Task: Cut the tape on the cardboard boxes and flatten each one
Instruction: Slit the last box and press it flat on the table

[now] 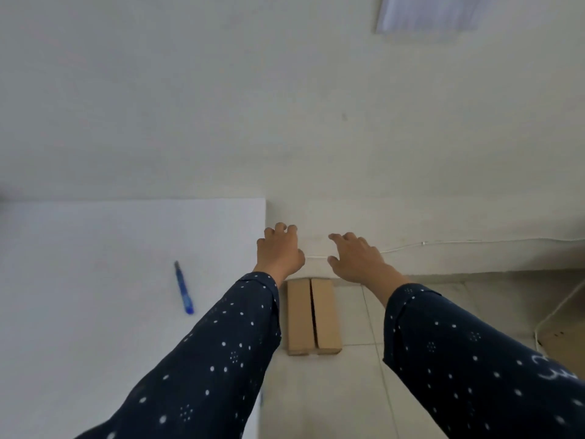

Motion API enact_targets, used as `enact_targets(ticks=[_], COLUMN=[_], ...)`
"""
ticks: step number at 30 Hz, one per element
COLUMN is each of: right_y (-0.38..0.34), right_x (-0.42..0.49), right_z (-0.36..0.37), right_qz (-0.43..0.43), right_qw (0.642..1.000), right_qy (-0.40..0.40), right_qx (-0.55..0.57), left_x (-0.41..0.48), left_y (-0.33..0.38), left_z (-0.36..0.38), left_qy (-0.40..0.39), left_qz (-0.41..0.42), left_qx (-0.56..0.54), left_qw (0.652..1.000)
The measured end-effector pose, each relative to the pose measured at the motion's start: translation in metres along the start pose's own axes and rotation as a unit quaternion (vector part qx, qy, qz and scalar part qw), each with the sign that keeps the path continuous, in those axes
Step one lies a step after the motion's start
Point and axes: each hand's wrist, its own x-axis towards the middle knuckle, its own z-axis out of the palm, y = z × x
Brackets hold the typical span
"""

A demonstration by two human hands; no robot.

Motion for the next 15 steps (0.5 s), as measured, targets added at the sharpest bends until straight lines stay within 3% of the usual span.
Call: enact_targets(ticks=[8, 15], right_y=[0.12, 0.197], right_x=[0.066, 0.153], right_z=[0.099, 0.303], right_qz=[-0.018, 0.0], right_qw=[0.997, 0.992], right_qy=[-0.058, -0.094], right_qx=[0.043, 0.087], left_x=[0.039, 0.094], left_y=[0.053, 0.01], left_z=[0.158, 0.363], left_qy=[-0.056, -0.088], left_qz=[-0.081, -0.143], left_qx=[-0.044, -0.06], left_qw=[0.994, 0.984])
